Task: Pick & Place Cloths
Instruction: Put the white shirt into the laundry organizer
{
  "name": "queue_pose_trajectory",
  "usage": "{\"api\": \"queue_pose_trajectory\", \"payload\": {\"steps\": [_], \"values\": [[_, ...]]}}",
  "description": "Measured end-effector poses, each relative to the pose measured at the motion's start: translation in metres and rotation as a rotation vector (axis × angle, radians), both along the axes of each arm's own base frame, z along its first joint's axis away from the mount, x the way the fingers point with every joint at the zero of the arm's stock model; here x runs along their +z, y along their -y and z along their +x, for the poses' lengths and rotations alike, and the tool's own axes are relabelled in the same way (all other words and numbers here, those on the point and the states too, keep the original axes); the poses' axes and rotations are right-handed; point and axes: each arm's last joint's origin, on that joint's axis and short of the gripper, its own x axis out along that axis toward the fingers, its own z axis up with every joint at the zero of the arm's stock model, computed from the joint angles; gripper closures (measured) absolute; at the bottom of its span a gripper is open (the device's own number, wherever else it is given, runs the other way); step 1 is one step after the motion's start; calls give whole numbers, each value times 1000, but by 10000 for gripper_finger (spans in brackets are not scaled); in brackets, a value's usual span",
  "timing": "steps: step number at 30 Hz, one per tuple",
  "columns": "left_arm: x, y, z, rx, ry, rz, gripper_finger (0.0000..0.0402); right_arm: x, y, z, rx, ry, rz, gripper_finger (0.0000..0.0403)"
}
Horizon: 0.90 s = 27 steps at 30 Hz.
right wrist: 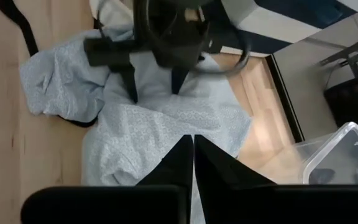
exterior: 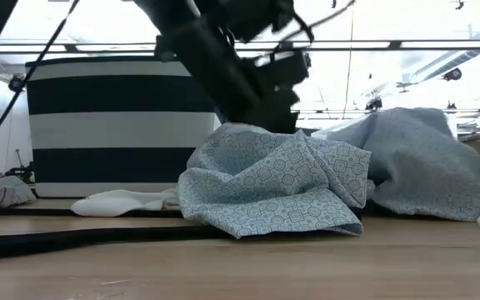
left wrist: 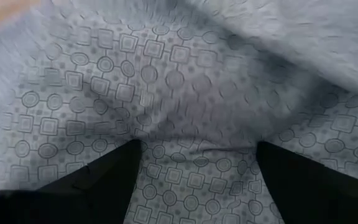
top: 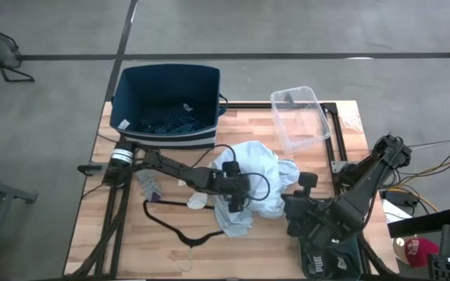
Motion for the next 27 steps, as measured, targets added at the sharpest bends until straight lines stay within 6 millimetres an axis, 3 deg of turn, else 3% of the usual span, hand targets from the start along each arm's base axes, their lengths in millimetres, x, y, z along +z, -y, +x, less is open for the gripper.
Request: {"api": "queue_pose_trajectory", "payload": {"steps": [4,7,13,18,22,27], "values": [[-13,-5,6,13,-25,4,90,0,0,1,2,13,-15,394],[-22,-7,9,13,-40,11,123,-1,0,1,6,15,-24,394],[-28,-11,13,14,-40,17,247,-4,-2,4,40,77,-55,395],[-27,-12,15,-20,-25,15,368,-10,-16,17,235,189,12,395],[-26,-13,16,-30,-22,10,373,-12,-15,17,430,266,117,395],[-26,-12,16,-42,-27,26,373,-16,9,-6,518,373,176,395]]}}
